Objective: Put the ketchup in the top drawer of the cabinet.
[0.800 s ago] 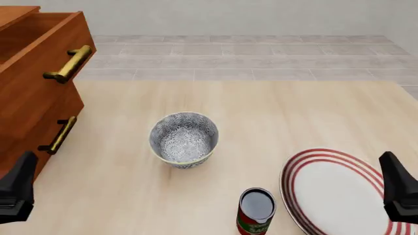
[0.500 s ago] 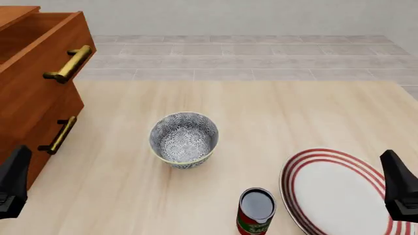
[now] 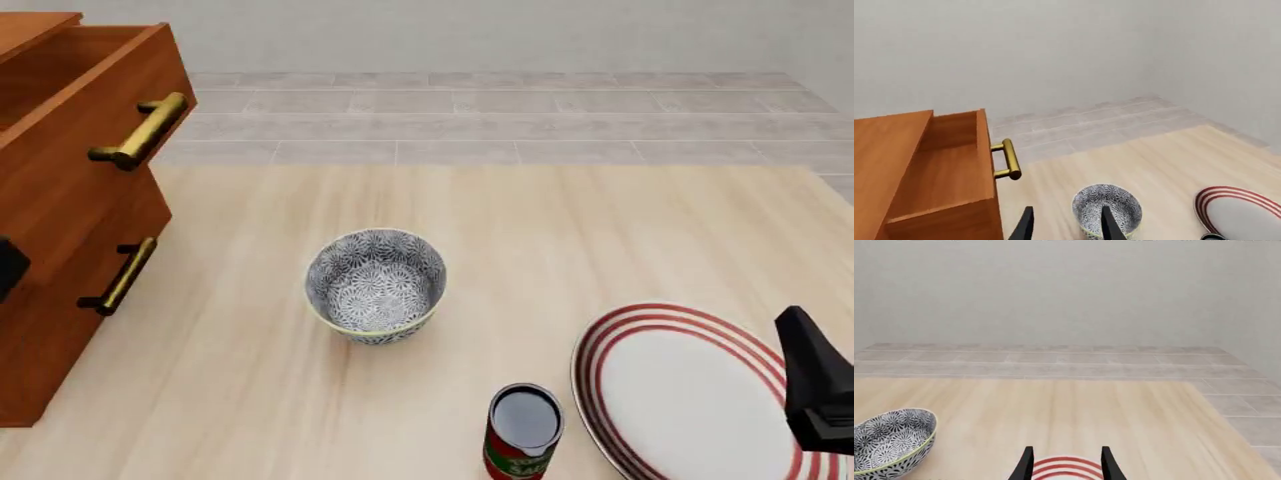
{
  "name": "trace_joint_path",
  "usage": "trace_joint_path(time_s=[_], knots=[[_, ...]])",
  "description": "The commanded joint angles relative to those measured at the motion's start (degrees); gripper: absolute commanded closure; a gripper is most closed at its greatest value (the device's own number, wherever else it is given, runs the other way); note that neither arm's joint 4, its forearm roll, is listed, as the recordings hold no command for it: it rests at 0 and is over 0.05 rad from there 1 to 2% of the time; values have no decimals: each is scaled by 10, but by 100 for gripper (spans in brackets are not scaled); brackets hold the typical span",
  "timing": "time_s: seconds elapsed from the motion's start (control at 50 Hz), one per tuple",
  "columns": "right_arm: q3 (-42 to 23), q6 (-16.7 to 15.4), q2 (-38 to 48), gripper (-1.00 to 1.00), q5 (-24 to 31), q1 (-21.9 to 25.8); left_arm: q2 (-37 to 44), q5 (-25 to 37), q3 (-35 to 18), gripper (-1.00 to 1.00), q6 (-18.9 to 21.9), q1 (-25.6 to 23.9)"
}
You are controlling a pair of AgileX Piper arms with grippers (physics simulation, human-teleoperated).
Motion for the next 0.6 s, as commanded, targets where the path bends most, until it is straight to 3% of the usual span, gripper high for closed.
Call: trace_joint_path(time_s=[0.02, 0.14, 0.18, 0.3, 0.42, 0.5, 0.6], knots=[[-10, 4, 0, -100, 3, 8, 70, -37, -11, -100, 23, -100], [-20, 7, -1, -100, 6, 11, 154, -113, 4, -100, 21, -133], [-21, 7, -2, -100, 4, 11, 193, -145, -3, -100, 0, -162], [-28, 9, -2, -100, 6, 10, 270, -217, 15, -100, 4, -219], [-33, 10, -2, -100, 6, 10, 320, -264, 26, -100, -1, -254], [-34, 13, -2, -100, 4, 10, 351, -299, 25, -100, -13, -307], [-34, 14, -2, -100, 2, 12, 388, -319, 21, -100, 2, -313]])
